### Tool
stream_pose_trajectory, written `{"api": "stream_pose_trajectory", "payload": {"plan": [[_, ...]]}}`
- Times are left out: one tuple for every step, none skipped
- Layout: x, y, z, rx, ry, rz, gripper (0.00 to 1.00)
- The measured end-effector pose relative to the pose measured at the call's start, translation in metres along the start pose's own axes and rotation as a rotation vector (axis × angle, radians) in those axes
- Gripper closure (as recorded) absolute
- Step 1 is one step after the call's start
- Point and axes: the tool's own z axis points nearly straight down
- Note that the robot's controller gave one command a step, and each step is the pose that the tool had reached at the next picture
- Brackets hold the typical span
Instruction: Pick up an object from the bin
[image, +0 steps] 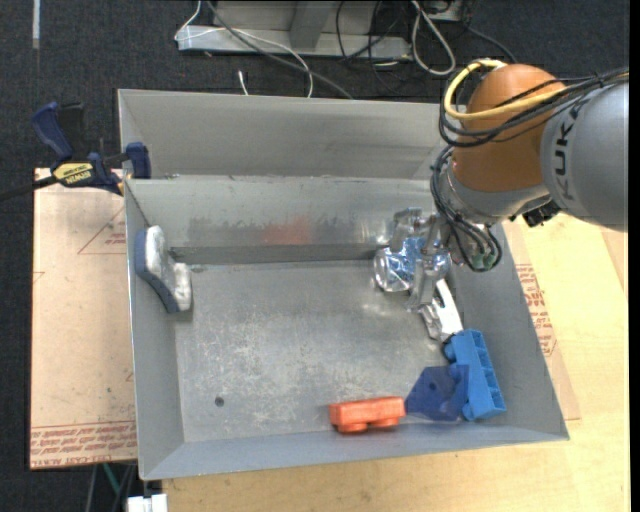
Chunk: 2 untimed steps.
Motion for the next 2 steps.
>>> {"api": "stream_pose_trajectory", "payload": {"plan": [[-0.001, 0.000, -0.005, 0.001, -0.008, -0.002, 0.00], [-0.025, -0.083, 0.044, 0.001, -0.008, -0.158, 0.00]]}}
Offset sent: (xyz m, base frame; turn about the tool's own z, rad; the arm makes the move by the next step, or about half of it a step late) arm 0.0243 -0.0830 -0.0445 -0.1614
